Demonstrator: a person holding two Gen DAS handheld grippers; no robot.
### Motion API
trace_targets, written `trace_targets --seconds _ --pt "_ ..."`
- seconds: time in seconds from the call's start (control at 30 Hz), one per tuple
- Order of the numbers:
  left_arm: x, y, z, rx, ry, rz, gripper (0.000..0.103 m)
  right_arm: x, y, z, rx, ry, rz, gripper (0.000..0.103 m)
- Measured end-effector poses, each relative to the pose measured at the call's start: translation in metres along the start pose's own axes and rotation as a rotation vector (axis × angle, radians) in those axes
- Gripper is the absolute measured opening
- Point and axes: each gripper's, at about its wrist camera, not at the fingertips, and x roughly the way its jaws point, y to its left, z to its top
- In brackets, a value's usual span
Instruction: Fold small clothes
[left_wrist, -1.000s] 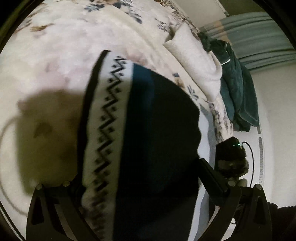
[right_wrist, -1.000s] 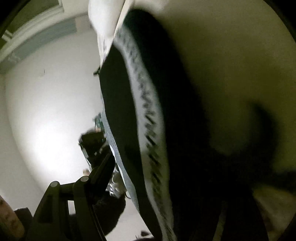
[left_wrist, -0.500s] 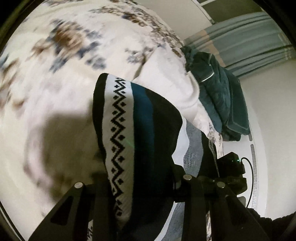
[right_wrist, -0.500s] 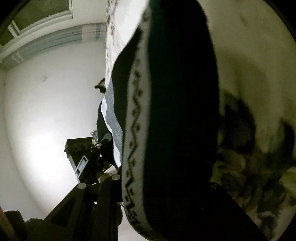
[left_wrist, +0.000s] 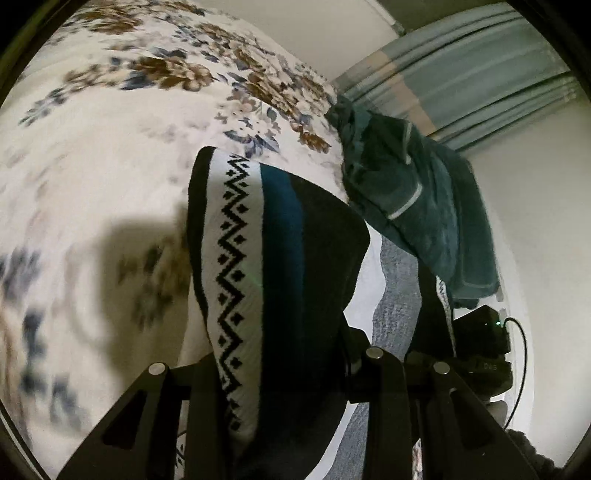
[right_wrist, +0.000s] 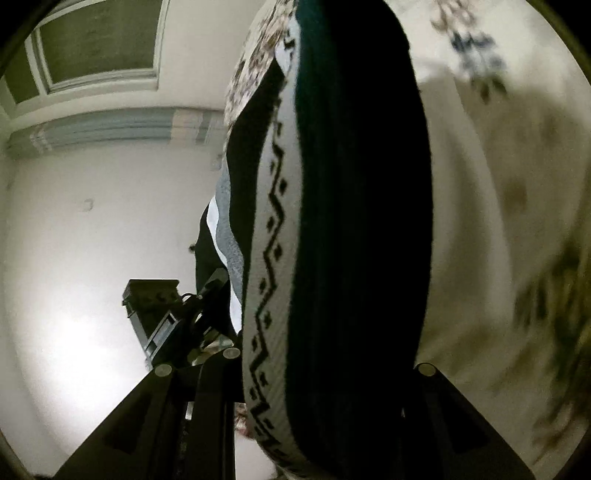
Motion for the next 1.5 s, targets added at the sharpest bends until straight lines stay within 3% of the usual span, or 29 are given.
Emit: trace_targets --seconds 0.13,0.27,0.33,0.37,0.43,0.47,0.53,0.6,0.67,0.83,1.17,1.5 --pt "0.048 0.013 0.032 0.043 0.092 0.077 0.030 0.017 -0.014 0.062 0.019 -0.008 -0.086 0.024" --pt "0.063 0.020 0.034 0.072 0.137 0.128 0.043 0.026 -0.020 0.086 0.035 0.002 -0.136 0.027" --pt "0.054 0.018 0.029 0.081 0.131 0.177 0.055 0.030 -0.008 0.037 -0.023 -0.006 -0.240 0.035" --pt "0.048 0.016 0.025 0.088 0.116 0.219 0.062 0.011 -0.024 0.002 -0.044 -0.011 -0.297 0.048" --pt "0.034 0.012 0.019 0.101 0.075 0.299 0.070 -0.006 -0.025 -0.016 -0.115 -0.057 -0.490 0.058" --pt "0.026 0.010 0.014 0.105 0.052 0.345 0.072 -0.009 -0.016 -0.029 -0.135 -0.074 -0.561 0.071" --pt "0.011 0.003 0.003 0.116 0.015 0.414 0.078 -0.011 -0.015 -0.052 -0.163 -0.124 -0.737 0.081" --pt "0.001 -0.008 -0.010 0.152 -0.006 0.502 0.101 -0.019 -0.029 -0.070 -0.165 -0.156 -0.841 0.096" --pt "-0.012 -0.024 -0.028 0.190 -0.029 0.573 0.102 -0.032 -0.032 -0.090 -0.173 -0.176 -0.945 0.102" --pt "-0.040 -0.067 -0.059 0.265 -0.058 0.681 0.102 -0.042 0.014 -0.141 -0.230 -0.271 -1.114 0.102" --pt "-0.133 -0.179 -0.099 0.321 -0.143 0.640 0.102 -0.134 0.149 -0.247 -0.320 -0.407 -1.145 0.102" --pt "-0.251 -0.271 -0.154 0.351 -0.255 0.622 0.102 -0.235 0.276 -0.374 -0.381 -0.554 -1.105 0.102"
